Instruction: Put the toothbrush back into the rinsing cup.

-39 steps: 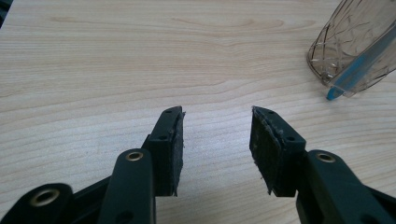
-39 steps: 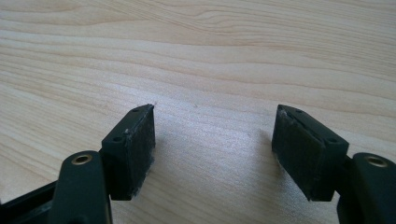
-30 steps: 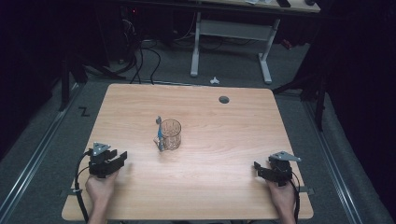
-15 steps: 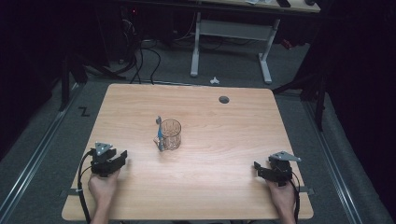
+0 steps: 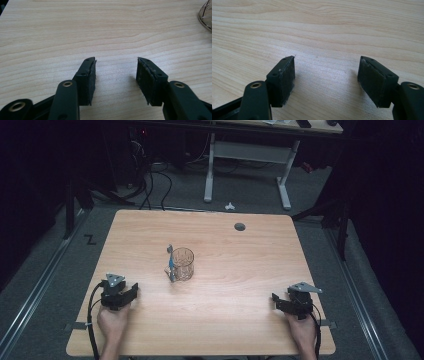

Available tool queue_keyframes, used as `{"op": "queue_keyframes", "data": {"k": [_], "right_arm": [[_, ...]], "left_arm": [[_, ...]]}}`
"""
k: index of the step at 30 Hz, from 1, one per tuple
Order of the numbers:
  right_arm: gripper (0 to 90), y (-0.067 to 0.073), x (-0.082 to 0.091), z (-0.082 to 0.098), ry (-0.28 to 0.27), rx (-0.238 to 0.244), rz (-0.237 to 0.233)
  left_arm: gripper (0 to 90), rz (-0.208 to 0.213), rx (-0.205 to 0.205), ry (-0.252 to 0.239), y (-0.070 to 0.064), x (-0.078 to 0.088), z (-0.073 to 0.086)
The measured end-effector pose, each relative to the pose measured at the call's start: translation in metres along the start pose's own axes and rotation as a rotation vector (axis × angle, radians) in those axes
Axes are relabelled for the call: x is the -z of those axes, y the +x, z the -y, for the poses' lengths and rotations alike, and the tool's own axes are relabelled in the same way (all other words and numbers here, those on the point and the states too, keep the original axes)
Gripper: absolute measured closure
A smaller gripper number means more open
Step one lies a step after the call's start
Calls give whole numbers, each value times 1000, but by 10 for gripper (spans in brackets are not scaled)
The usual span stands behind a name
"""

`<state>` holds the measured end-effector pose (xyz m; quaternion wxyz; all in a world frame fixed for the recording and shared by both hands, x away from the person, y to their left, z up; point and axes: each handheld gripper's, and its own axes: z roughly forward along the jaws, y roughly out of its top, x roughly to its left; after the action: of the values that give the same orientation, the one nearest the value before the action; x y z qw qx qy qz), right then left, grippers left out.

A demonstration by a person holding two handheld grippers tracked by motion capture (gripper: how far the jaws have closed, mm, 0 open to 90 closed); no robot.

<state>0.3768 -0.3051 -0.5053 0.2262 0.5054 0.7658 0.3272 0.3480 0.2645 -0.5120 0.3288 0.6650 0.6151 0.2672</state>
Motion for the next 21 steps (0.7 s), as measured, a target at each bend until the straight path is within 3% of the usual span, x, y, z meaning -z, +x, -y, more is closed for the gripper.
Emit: {"op": "queue_keyframes", "data": {"k": [12, 21], "right_arm": [[305, 0, 0, 0, 0, 0, 0], [305, 0, 0, 0, 0, 0, 0]], "left_arm": [[406, -2, -26, 13, -4, 0, 1], [404, 27, -9, 8, 1, 1, 1]]}}
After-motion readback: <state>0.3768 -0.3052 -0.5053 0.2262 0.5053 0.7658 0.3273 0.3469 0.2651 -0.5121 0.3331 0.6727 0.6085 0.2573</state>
